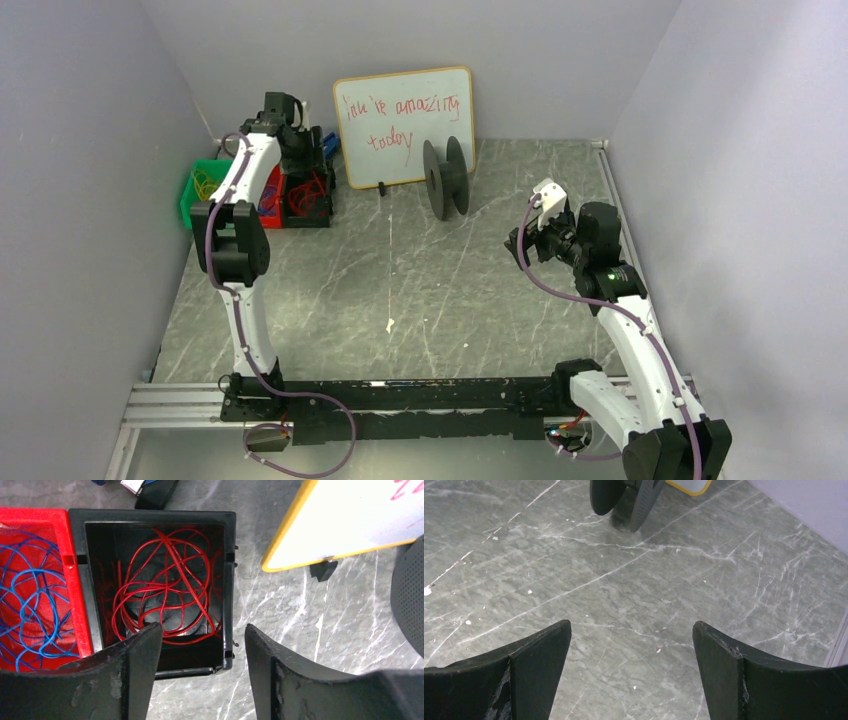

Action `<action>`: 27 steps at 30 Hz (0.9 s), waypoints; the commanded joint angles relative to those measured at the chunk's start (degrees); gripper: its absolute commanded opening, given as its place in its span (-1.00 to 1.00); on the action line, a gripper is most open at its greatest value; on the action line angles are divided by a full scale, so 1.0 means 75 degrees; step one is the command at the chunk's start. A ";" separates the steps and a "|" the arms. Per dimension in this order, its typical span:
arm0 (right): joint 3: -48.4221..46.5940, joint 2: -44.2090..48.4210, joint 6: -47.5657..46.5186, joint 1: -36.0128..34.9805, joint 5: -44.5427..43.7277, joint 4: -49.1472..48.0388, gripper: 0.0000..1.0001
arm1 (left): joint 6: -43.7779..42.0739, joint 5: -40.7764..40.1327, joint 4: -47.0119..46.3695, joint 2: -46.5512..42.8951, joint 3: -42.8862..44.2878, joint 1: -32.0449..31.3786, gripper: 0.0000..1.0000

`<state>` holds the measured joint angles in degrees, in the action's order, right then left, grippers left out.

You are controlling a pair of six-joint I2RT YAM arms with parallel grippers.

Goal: Wrap the cables
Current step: Pick up the cable from the storage box.

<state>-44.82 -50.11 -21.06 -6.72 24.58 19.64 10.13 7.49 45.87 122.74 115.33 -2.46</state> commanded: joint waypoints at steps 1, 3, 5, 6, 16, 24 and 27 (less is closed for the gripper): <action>0.0034 0.0130 -0.0145 0.0041 0.0162 -0.0295 0.90 | 0.0446 -0.0317 0.0077 0.0135 0.0160 0.0011 0.30; 0.0046 0.0121 -0.0151 0.0046 0.0177 -0.0286 0.90 | 0.0514 -0.0226 0.0101 0.0228 0.0175 0.0011 0.37; 0.0035 0.0108 -0.0167 0.0044 0.0180 -0.0277 0.90 | 0.0580 -0.0200 0.0107 0.0319 0.0194 0.0010 0.42; 0.0034 0.0107 -0.0164 0.0044 0.0186 -0.0266 0.90 | 0.0604 -0.0205 0.0116 0.0363 0.0219 0.0011 0.42; 0.0046 0.0106 -0.0192 0.0133 0.0266 -0.0248 0.90 | 0.0922 -0.0416 0.0271 0.0753 0.0654 0.0107 0.33; 0.0055 0.0107 -0.0216 0.0198 0.0297 -0.0227 0.90 | 0.1221 0.0036 0.0121 0.0614 0.0463 0.0398 0.29; 0.0058 0.0096 -0.0227 0.0208 0.0341 -0.0223 0.90 | 0.1232 0.0176 0.0104 0.0572 0.0482 0.0563 0.29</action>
<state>-44.60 -50.13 -21.71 -5.50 25.71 19.66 17.52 6.81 47.72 128.75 118.08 0.21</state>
